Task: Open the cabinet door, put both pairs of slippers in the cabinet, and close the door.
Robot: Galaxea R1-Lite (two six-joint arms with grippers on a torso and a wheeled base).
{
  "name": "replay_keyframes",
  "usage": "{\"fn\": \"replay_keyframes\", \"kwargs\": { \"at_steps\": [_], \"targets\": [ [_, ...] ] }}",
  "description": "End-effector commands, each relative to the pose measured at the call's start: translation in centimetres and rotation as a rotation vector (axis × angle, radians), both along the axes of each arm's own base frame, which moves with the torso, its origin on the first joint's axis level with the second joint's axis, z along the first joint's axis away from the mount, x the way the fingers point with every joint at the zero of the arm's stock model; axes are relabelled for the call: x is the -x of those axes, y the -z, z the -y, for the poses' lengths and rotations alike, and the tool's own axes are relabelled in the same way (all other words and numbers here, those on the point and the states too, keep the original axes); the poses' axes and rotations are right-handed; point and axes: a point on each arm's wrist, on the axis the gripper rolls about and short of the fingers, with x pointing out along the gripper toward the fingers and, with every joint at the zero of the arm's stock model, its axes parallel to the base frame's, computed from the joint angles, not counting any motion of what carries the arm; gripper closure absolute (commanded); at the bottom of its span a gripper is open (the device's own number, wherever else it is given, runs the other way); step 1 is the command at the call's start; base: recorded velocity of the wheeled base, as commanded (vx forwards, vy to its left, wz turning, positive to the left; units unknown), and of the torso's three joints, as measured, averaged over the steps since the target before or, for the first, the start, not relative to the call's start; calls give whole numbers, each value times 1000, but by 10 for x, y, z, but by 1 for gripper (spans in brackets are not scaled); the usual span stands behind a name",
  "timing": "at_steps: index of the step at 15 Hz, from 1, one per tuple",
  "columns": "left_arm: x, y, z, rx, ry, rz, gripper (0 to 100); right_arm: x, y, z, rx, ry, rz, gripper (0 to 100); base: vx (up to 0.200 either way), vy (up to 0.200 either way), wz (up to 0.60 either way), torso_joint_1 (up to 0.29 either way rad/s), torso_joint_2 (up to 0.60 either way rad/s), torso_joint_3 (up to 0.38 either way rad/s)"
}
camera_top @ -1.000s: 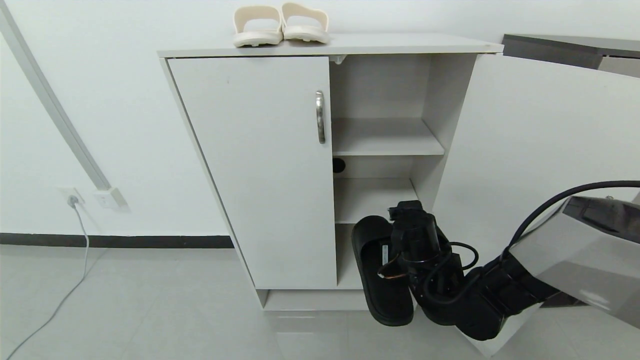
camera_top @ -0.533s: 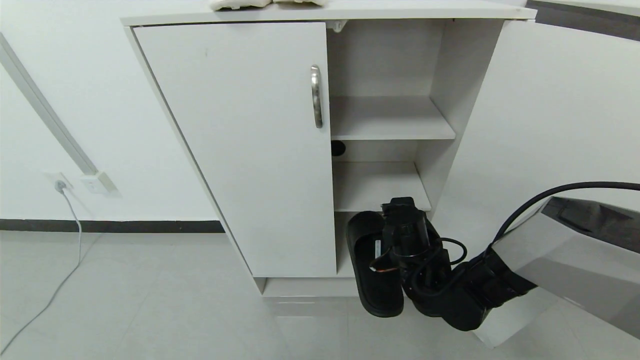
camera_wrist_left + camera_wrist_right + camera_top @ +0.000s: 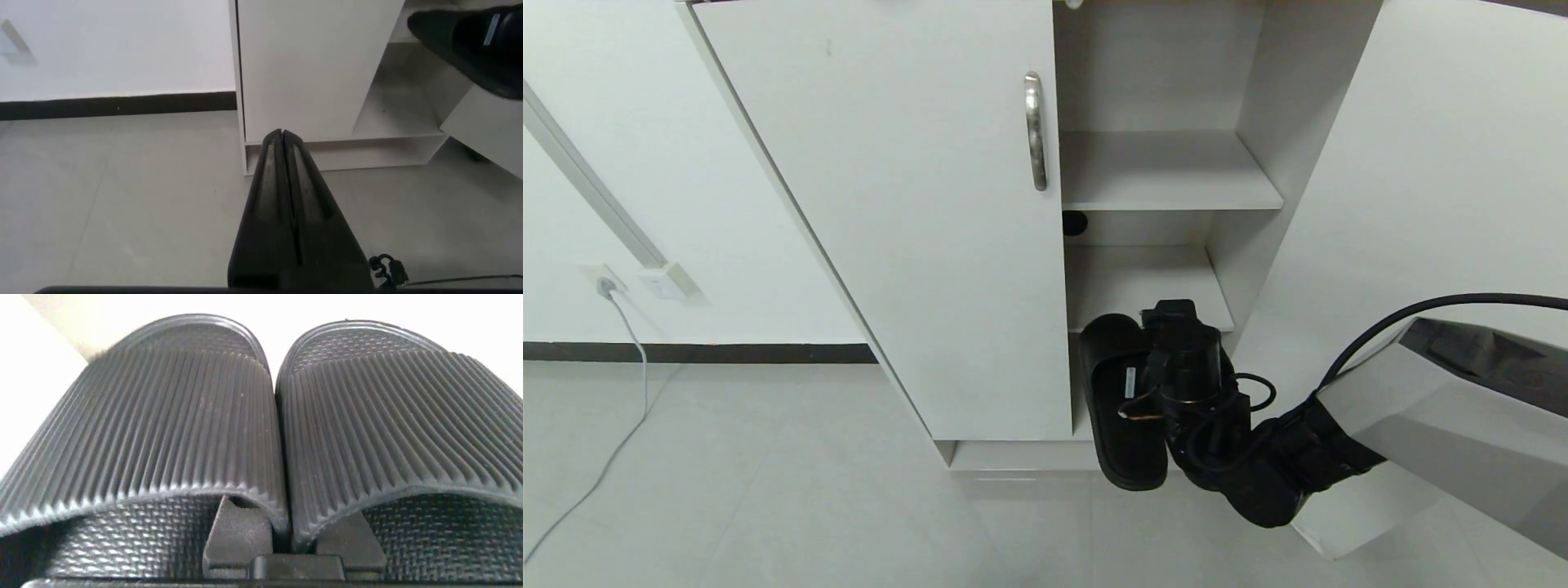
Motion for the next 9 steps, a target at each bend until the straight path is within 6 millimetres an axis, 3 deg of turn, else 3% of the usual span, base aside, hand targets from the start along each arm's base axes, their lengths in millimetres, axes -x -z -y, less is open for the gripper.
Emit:
{"fn": "replay_keyframes", "kwargs": {
  "at_steps": [1,4,9],
  "targets": [
    [0,0,0,0,0,-2,100,-1,-9,5,-4,5,51,100,0,0,0,0,0,0],
    [0,0,0,0,0,-2,100,5,-13,8,31,-1,63,100,0,0,0,0,0,0],
    [0,0,0,2,0,-2,100,-4,4,11,53,10,35,100,200,0,0,1,4,2]
  ]
}}
